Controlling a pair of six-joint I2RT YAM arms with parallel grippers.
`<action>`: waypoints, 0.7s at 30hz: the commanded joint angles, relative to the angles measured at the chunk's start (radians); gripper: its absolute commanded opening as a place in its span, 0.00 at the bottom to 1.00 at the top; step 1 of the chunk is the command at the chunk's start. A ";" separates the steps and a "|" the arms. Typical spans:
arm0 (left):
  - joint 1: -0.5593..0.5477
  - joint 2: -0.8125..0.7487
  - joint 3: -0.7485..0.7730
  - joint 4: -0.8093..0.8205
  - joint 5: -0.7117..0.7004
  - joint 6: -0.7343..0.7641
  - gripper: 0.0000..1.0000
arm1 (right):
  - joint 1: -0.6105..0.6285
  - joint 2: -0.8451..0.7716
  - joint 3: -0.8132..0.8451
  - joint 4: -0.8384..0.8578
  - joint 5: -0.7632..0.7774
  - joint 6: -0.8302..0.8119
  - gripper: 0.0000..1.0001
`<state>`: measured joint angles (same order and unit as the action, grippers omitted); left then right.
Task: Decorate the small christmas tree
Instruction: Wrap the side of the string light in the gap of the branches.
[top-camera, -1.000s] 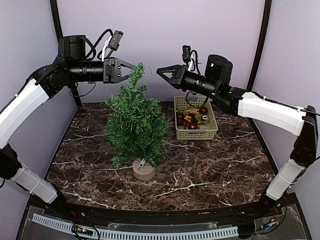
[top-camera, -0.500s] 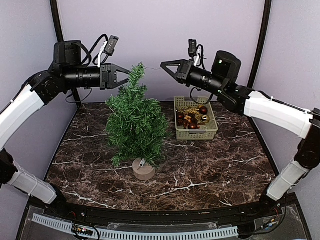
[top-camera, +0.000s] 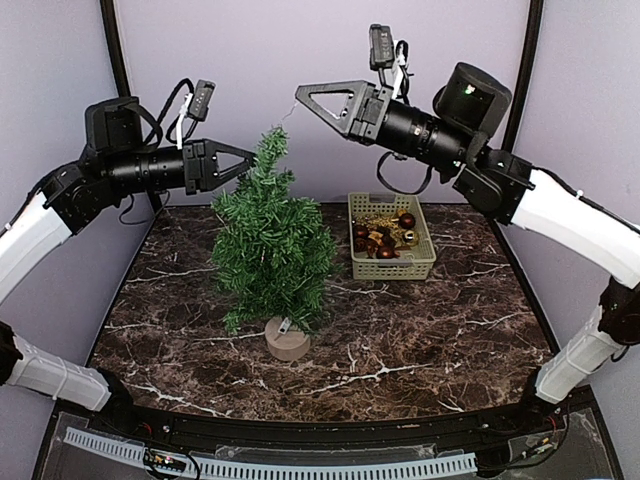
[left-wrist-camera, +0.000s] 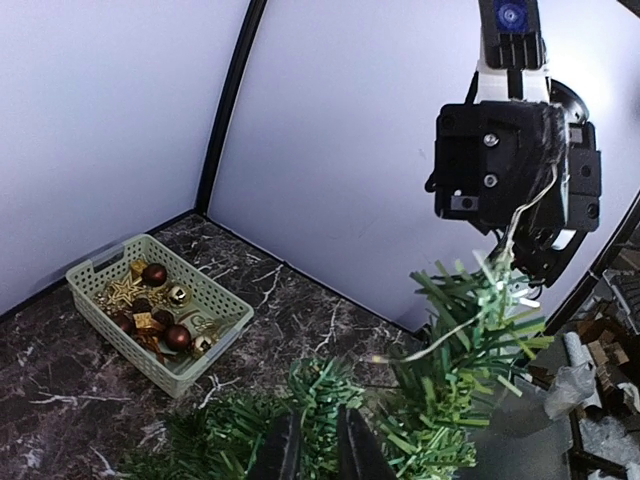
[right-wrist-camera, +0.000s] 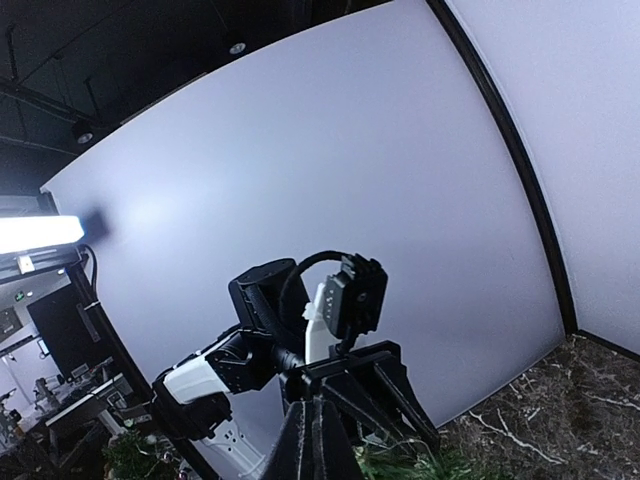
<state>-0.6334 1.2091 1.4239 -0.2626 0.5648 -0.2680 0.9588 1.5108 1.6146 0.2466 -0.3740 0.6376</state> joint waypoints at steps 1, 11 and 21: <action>-0.006 -0.038 -0.019 0.040 -0.032 -0.006 0.27 | 0.037 0.025 0.090 -0.078 0.009 -0.090 0.00; -0.006 -0.128 -0.071 0.035 -0.140 -0.024 0.55 | 0.119 0.034 0.133 -0.241 0.006 -0.215 0.00; -0.006 -0.193 -0.118 0.017 -0.210 -0.036 0.61 | 0.153 -0.071 -0.072 -0.296 0.059 -0.234 0.00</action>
<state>-0.6334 1.0405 1.3262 -0.2485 0.3935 -0.2977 1.1030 1.5040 1.6154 -0.0311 -0.3714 0.4210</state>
